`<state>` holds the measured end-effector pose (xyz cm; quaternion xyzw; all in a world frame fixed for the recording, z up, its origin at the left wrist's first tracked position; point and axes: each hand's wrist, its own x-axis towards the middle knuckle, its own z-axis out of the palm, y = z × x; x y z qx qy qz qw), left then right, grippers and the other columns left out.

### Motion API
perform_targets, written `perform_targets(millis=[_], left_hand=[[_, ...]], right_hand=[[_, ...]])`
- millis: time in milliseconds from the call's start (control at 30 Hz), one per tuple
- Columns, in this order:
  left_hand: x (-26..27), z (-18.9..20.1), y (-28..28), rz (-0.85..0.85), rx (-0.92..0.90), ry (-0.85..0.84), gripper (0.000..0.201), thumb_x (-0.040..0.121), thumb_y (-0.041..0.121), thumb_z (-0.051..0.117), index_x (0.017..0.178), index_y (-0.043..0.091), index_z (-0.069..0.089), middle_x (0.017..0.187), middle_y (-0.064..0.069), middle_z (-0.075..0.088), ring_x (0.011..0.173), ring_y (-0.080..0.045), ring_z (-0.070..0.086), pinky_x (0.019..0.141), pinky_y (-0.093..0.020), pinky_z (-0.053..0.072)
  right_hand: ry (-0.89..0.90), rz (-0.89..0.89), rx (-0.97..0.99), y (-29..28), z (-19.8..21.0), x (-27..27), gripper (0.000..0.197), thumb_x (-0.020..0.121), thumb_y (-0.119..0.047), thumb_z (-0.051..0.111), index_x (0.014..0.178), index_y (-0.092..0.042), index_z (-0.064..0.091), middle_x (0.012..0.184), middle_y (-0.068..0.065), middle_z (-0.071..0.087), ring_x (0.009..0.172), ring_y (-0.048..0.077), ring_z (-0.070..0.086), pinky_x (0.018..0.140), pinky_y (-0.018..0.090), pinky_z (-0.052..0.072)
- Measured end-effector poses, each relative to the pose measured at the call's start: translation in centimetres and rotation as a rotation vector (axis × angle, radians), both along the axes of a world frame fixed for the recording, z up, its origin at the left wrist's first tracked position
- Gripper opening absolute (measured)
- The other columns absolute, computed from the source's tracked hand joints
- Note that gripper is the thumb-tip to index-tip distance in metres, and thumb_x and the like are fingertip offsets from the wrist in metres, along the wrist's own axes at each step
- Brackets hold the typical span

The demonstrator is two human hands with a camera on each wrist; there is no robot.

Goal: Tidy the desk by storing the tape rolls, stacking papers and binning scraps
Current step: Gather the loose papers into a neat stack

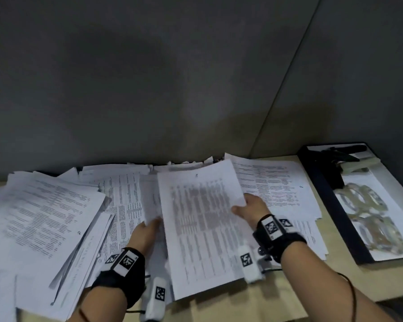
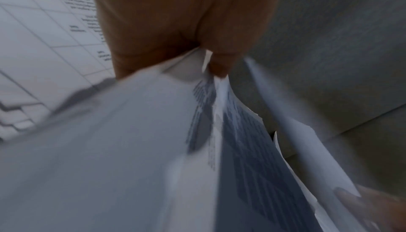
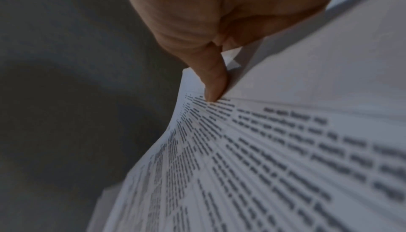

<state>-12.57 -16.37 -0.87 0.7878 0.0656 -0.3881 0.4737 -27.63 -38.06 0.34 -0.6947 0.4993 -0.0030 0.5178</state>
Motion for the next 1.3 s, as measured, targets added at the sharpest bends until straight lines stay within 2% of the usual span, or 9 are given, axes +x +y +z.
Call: perform_targets(millis=[133,267,433,533,633,800,900,1100,1300], left_hand=[[0.0,0.6,0.3,0.009,-0.100,0.137,0.035,0.093,0.048,0.048,0.099,0.014,0.054,0.075,-0.006,0.058,0.068,-0.020,0.056,0.055,-0.025,0.041],[-0.8,0.3,0.2,-0.104,-0.060,0.004,0.031,0.082,0.012,0.071,0.107,0.000,0.056,0.078,-0.012,0.064,0.067,-0.025,0.061,0.046,-0.025,0.046],[-1.2,0.5,-0.2,-0.123,-0.056,-0.049,0.029,0.084,0.012,0.068,0.109,0.003,0.054,0.086,-0.010,0.064,0.075,-0.024,0.061,0.060,-0.032,0.049],[-1.2,1.4,-0.4,-0.161,-0.108,-0.080,0.025,0.084,0.015,0.068,0.105,0.003,0.058,0.089,-0.013,0.065,0.080,-0.028,0.063,0.074,-0.041,0.053],[-0.7,3.5,-1.0,-0.106,-0.210,-0.116,0.023,0.085,0.013,0.067,0.103,0.003,0.058,0.086,-0.013,0.065,0.076,-0.028,0.063,0.067,-0.037,0.052],[0.2,8.6,-1.9,0.006,-0.468,-0.292,0.027,0.073,0.007,0.077,0.098,0.010,0.067,0.089,-0.004,0.072,0.080,-0.021,0.068,0.066,-0.032,0.054],[0.4,10.7,-2.0,0.029,-0.580,-0.369,0.035,0.067,0.003,0.080,0.097,0.016,0.069,0.095,0.001,0.074,0.084,-0.015,0.070,0.069,-0.032,0.056],[0.2,9.6,-1.3,0.035,-0.551,-0.339,0.041,0.059,0.004,0.087,0.095,0.014,0.071,0.094,-0.002,0.075,0.090,-0.021,0.070,0.076,-0.039,0.056],[-0.5,7.0,-1.6,-0.037,-0.437,-0.329,0.038,0.065,0.004,0.083,0.095,0.021,0.069,0.095,-0.003,0.073,0.092,-0.020,0.067,0.074,-0.035,0.056]], right_hand=[[0.093,0.064,-0.079,1.8,-2.3,1.4,0.051,0.086,-0.014,0.065,0.134,-0.012,0.049,0.126,0.009,0.059,0.109,0.027,0.058,0.089,0.029,0.048],[0.282,0.076,-0.247,2.6,-3.2,2.1,0.062,0.084,-0.035,0.066,0.137,-0.018,0.039,0.131,0.013,0.037,0.121,0.033,0.041,0.095,0.039,0.044],[0.133,-0.048,-0.163,2.1,-3.2,1.5,0.081,0.066,-0.048,0.076,0.133,-0.027,0.037,0.125,0.004,0.050,0.113,0.027,0.052,0.095,0.044,0.048],[-0.079,-0.133,-0.036,1.3,-1.5,0.4,0.064,0.072,-0.034,0.079,0.125,-0.018,0.046,0.117,-0.003,0.060,0.102,0.018,0.059,0.089,0.030,0.047],[-0.294,-0.100,0.002,0.8,1.5,0.4,0.032,0.084,-0.010,0.068,0.114,-0.013,0.059,0.113,0.006,0.068,0.095,0.016,0.064,0.080,0.025,0.049],[-0.667,-0.143,0.005,1.6,7.0,2.2,0.033,0.086,0.004,0.062,0.106,-0.022,0.057,0.098,-0.010,0.069,0.089,0.000,0.066,0.077,0.015,0.053],[-0.769,-0.137,-0.011,1.6,8.8,2.9,0.038,0.082,0.005,0.066,0.111,-0.017,0.056,0.100,-0.008,0.069,0.089,0.002,0.068,0.076,0.014,0.053],[-0.724,-0.140,-0.019,1.9,7.7,3.0,0.054,0.071,0.009,0.073,0.117,-0.011,0.052,0.100,0.003,0.068,0.092,0.015,0.067,0.077,0.027,0.056],[-0.510,-0.120,0.096,2.8,4.1,2.8,0.043,0.088,0.007,0.051,0.125,-0.015,0.053,0.111,0.004,0.065,0.109,0.023,0.061,0.089,0.028,0.047]])
